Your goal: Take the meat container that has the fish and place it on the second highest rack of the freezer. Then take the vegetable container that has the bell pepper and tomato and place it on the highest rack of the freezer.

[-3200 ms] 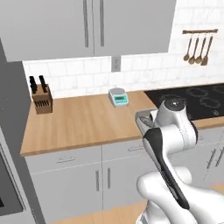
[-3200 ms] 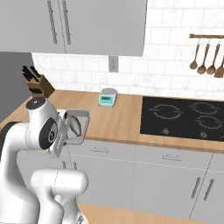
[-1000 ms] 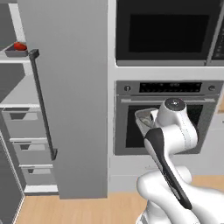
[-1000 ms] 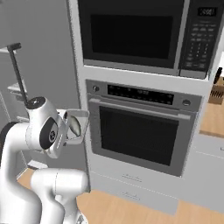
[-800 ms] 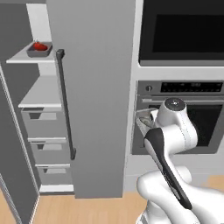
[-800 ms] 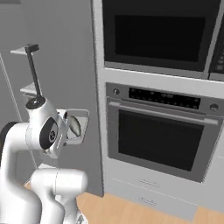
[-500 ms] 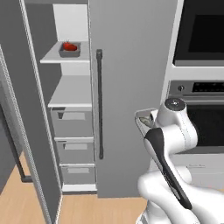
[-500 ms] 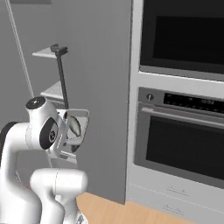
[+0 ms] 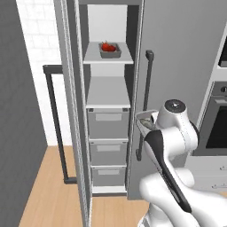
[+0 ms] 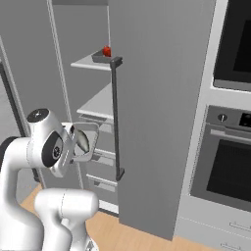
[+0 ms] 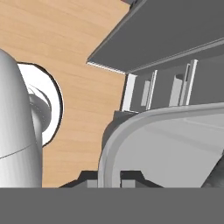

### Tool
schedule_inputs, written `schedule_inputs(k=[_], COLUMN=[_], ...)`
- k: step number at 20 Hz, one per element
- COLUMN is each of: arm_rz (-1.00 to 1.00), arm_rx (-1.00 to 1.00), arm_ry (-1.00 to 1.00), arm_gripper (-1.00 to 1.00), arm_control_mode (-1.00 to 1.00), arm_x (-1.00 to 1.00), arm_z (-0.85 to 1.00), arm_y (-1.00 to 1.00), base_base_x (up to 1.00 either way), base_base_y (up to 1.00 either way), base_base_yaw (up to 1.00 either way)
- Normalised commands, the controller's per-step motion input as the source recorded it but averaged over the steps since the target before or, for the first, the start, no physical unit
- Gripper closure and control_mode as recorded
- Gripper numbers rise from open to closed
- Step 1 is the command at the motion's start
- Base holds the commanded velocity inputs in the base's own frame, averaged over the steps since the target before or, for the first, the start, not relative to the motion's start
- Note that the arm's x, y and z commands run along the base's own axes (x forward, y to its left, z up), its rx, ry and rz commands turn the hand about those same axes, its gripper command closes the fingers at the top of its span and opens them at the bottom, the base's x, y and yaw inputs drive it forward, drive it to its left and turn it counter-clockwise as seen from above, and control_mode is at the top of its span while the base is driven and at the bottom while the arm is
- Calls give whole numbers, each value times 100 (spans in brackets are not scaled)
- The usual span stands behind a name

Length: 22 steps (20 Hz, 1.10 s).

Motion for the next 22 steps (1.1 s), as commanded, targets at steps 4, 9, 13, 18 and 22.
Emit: schedule_inputs(k=[4,9,13,18,22], arm_rz=[0,0,0,0,0], arm_rx=[0,0,0,0,0], arm_ry=[0,0,0,0,0], arm_gripper=[100,100,100,100,100], arm_control_mode=[100,100,100,100,100], arm_x=[0,0,0,0,0], arm_z=[0,0,0,0,0], arm_y=[0,0,0,0,0], base_base_x=[19,25,53,62,17], base_base_y=[0,2,17,31,46], base_base_yaw=[0,0,-1,-5,-6])
